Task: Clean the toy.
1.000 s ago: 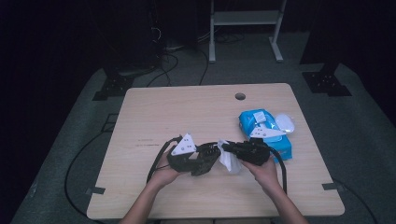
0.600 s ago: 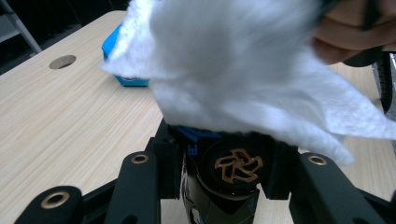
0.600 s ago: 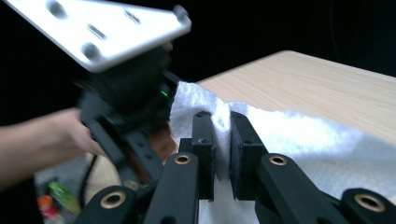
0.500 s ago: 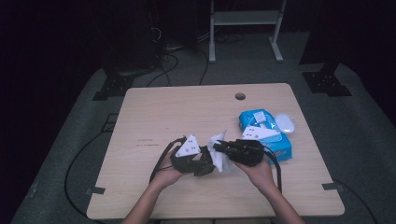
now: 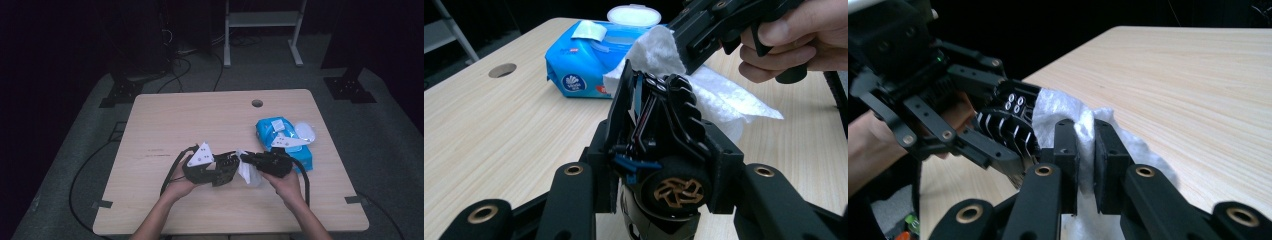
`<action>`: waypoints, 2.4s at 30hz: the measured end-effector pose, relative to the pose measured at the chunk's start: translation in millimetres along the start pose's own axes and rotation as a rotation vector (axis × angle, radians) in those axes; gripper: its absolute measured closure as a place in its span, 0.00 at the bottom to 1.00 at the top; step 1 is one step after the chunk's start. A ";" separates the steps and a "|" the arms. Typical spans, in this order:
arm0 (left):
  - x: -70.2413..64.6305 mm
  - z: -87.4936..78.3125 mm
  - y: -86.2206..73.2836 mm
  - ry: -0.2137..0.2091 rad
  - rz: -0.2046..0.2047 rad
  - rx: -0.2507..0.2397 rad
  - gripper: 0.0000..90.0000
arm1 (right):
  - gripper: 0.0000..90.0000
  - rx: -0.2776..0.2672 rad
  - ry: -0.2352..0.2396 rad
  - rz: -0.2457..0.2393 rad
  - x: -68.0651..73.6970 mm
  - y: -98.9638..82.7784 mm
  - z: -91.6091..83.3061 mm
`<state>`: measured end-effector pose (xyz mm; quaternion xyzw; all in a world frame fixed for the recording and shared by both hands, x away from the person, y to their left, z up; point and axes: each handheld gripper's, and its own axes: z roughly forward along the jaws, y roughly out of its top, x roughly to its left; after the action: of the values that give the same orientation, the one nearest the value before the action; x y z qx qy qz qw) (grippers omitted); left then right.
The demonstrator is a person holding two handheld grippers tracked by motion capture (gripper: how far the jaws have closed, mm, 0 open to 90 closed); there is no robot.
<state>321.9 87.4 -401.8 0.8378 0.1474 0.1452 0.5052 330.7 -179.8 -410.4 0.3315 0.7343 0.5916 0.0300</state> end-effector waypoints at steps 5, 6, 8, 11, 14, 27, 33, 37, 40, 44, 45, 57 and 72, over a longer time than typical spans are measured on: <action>0.8 0.8 -0.5 -0.001 -0.008 -0.010 0.64 | 0.91 -0.035 0.024 0.014 2.7 4.1 -1.9; 0.9 0.9 -0.6 -0.001 -0.008 -0.011 0.64 | 0.91 -0.040 0.031 0.017 4.1 5.6 -2.1; 1.2 0.9 -0.8 -0.003 -0.009 -0.012 0.64 | 0.91 -0.045 0.037 0.005 7.5 8.6 -1.4; 1.5 -1.3 -2.3 -0.007 -0.013 -0.018 0.64 | 0.91 -0.051 0.048 -0.010 13.4 11.4 1.7; 1.9 -6.2 -5.0 -0.002 -0.017 -0.014 0.64 | 0.91 -0.057 0.067 -0.010 17.5 12.8 7.4; 7.1 -35.5 -23.0 0.015 -0.062 -0.020 0.64 | 0.91 -0.040 0.120 -0.036 34.9 18.4 37.5; 6.2 -35.7 -23.0 0.012 -0.054 -0.021 0.64 | 0.91 -0.065 0.100 0.027 21.6 8.6 31.8; 5.6 -33.4 -21.2 0.011 -0.050 -0.021 0.64 | 0.91 -0.036 0.059 0.058 8.2 -1.7 27.2; 6.0 -30.7 -19.5 0.008 -0.052 -0.019 0.64 | 0.91 0.005 0.056 0.094 -0.2 -15.7 30.3; 4.7 -22.7 -13.8 0.001 -0.040 -0.010 0.64 | 0.92 0.022 0.106 0.144 -2.1 -26.4 35.8; 4.4 -20.7 -12.4 -0.002 -0.036 -0.010 0.64 | 0.92 0.018 0.109 0.145 -3.0 -26.0 34.7; 4.8 3.9 -0.8 -0.032 -0.048 -0.051 0.64 | 0.93 -0.069 0.111 0.174 -16.7 -13.4 0.2; 10.2 -48.9 -48.1 -0.015 -0.121 -0.024 0.62 | 0.92 0.017 0.165 0.039 26.1 -1.3 50.9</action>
<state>307.2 152.2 -421.7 0.8224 0.1920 0.1097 0.5242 332.0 -123.0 -417.6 0.2960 0.7327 0.6111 -0.0452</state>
